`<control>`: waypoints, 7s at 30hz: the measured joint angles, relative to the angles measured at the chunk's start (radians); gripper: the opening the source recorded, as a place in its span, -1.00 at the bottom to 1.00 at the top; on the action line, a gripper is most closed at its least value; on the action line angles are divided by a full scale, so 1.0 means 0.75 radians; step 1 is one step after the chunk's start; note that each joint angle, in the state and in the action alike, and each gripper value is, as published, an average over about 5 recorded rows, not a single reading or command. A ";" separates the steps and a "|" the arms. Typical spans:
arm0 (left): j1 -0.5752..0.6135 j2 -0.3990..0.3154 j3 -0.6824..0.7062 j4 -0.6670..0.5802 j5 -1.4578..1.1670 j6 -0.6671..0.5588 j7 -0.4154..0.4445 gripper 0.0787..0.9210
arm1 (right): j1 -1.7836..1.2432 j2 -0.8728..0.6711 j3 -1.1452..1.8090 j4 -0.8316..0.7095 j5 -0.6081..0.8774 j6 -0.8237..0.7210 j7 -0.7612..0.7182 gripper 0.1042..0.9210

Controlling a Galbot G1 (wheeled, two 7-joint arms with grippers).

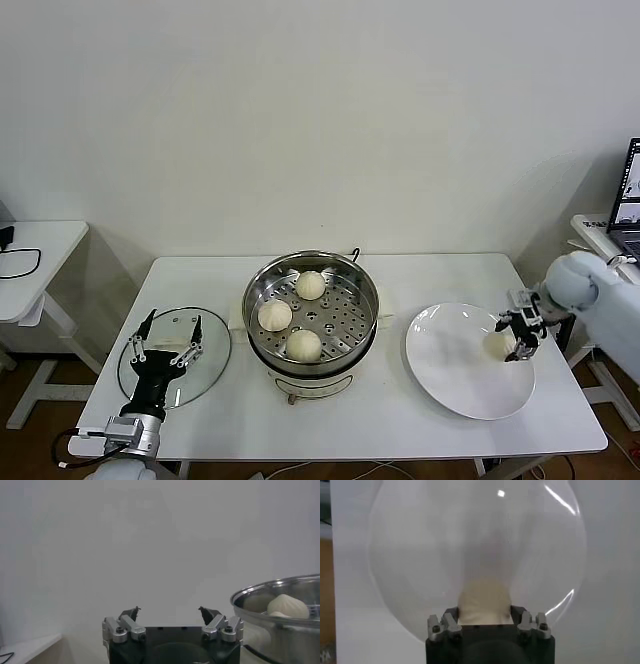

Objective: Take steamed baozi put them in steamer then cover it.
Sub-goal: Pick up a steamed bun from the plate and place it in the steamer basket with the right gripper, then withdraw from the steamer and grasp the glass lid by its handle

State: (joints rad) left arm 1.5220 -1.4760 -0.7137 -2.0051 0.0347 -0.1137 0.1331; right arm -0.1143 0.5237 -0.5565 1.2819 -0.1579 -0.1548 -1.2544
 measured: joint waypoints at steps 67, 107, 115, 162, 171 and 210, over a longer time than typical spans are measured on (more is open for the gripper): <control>-0.071 0.047 -0.122 0.116 -0.087 -0.004 0.066 0.77 | 0.981 0.967 -1.199 -0.014 0.830 -0.505 0.179 0.45; -0.059 0.055 -0.066 0.055 -0.077 0.016 0.027 0.77 | 0.862 0.184 -0.606 0.311 0.950 -0.380 0.319 0.76; -0.066 0.043 -0.011 0.049 -0.059 -0.003 -0.006 0.77 | 0.397 -0.061 -0.094 0.402 1.113 -0.191 0.738 0.76; -0.067 0.097 0.081 0.172 0.279 -0.200 -0.121 0.77 | -1.893 0.901 1.562 0.875 0.737 0.727 1.836 0.76; -0.061 0.141 -0.019 0.350 0.827 -0.420 -0.276 0.77 | -1.931 0.975 1.559 0.853 0.702 0.762 1.849 0.76; -0.299 0.275 -0.150 0.825 1.876 -0.547 -0.609 0.77 | -1.913 1.036 1.540 0.706 0.646 0.856 1.839 0.76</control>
State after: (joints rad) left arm 1.2976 -1.2694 -0.8265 -1.3863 1.4420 -0.5242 -0.3238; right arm -1.5491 1.3010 0.5988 1.8113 0.3264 0.4874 0.1247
